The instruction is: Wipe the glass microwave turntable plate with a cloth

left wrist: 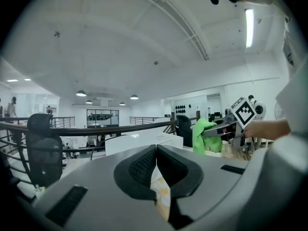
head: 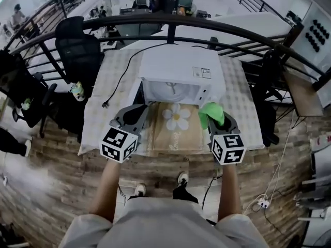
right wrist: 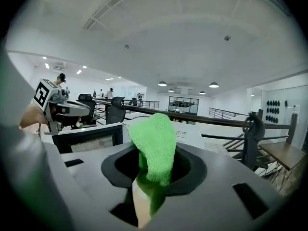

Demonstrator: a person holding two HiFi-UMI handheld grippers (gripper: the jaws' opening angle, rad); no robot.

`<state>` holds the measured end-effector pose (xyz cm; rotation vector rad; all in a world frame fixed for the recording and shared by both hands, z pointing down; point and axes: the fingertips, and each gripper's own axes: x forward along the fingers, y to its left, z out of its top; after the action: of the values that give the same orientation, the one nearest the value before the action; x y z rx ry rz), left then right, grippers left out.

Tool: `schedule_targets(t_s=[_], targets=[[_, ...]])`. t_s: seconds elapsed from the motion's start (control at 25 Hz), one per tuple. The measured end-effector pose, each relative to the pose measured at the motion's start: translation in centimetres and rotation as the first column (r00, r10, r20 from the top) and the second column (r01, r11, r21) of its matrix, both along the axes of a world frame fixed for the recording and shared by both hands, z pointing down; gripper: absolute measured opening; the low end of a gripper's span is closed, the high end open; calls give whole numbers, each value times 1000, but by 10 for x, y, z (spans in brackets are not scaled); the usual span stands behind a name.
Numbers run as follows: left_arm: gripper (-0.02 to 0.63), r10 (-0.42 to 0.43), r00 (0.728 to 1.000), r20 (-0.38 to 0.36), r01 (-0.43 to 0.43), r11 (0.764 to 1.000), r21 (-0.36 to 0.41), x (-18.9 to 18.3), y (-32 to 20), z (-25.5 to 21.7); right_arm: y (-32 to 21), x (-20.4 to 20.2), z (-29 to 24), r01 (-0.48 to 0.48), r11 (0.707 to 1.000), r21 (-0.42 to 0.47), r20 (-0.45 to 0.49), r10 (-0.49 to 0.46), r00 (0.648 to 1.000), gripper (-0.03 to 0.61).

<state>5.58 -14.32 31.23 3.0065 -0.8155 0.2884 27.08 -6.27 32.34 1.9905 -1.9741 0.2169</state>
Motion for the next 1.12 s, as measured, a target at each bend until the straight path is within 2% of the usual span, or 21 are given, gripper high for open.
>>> schedule_targets(t_s=[0.28, 0.44, 0.56, 0.68, 0.8, 0.92, 1.12], targets=[[18, -169, 985, 32, 169, 985, -24, 42, -16, 34, -66, 32, 55, 197, 976, -94, 56, -192, 980, 130], [18, -275, 959, 65, 279, 958, -64, 48, -30, 70, -100, 26, 102, 266, 951, -159, 103, -252, 962, 132], [18, -322, 942, 93, 330, 940, -89, 50, -44, 98, -131, 27, 139, 254, 947, -197, 142, -229, 963, 131], [18, -314, 942, 119, 327, 938, -112, 53, -54, 126, -161, 27, 177, 231, 944, -237, 179, -191, 965, 130], [18, -297, 946, 133, 313, 941, -126, 56, -62, 149, -190, 23, 209, 225, 933, -280, 176, -181, 968, 130], [18, -297, 946, 129, 313, 940, -136, 53, -67, 163, -215, 20, 236, 195, 927, -321, 140, -158, 978, 130], [19, -308, 944, 119, 327, 923, -202, 42, -59, 188, -241, 24, 266, 104, 924, -369, 14, -106, 994, 130]])
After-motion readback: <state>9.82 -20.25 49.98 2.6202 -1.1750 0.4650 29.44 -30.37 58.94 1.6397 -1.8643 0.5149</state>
